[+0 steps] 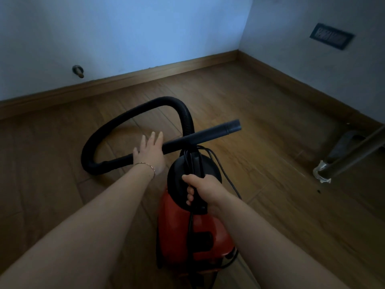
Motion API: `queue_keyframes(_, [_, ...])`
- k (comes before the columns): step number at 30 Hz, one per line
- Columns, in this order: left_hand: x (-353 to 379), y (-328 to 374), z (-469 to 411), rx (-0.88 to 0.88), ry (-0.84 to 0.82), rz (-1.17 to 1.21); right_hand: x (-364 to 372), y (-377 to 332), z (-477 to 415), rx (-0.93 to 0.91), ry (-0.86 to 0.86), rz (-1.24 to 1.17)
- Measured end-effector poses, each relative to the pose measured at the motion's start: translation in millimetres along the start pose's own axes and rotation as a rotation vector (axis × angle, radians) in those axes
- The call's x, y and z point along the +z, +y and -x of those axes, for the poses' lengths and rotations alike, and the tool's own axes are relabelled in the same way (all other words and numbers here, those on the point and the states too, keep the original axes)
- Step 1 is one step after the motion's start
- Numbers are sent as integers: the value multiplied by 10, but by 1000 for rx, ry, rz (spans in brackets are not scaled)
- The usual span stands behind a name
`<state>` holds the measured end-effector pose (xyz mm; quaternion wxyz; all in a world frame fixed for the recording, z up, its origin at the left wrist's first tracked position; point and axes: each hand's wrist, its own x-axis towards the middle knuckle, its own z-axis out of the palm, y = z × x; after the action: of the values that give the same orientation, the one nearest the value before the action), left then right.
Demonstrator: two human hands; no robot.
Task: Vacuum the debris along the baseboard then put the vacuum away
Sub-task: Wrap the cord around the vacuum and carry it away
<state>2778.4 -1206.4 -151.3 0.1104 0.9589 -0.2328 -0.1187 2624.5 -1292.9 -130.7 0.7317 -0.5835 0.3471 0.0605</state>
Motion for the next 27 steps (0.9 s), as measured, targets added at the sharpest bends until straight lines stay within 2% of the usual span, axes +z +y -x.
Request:
queue_keyframes(3, [118, 21, -111, -8, -5, -43, 6, 18, -3, -8, 14, -22])
queue_keyframes(8, [309, 39, -139, 44, 147, -176, 22, 21, 5, -10, 23, -26])
queue_keyframes(11, [306, -31, -107, 75, 78, -80, 40, 14, -4, -15, 52, -34])
queue_keyframes(15, [143, -79, 25, 196, 5, 180, 70, -6, -2, -11, 95, -22])
queue_keyframes(17, [32, -116, 115, 210, -9, 187, 79, -15, 16, -7, 107, -10])
queue_keyframes(22, [-227, -29, 454, 122, -18, 102, 96, -59, 100, -1, 139, 1])
queue_keyframes(24, [-359, 87, 583, 48, -39, 182, 64, -95, 193, 58, 127, -51])
queue_keyframes(27, [-702, 233, 732, -20, -79, 470, 11, -233, 469, 161, 49, -228])
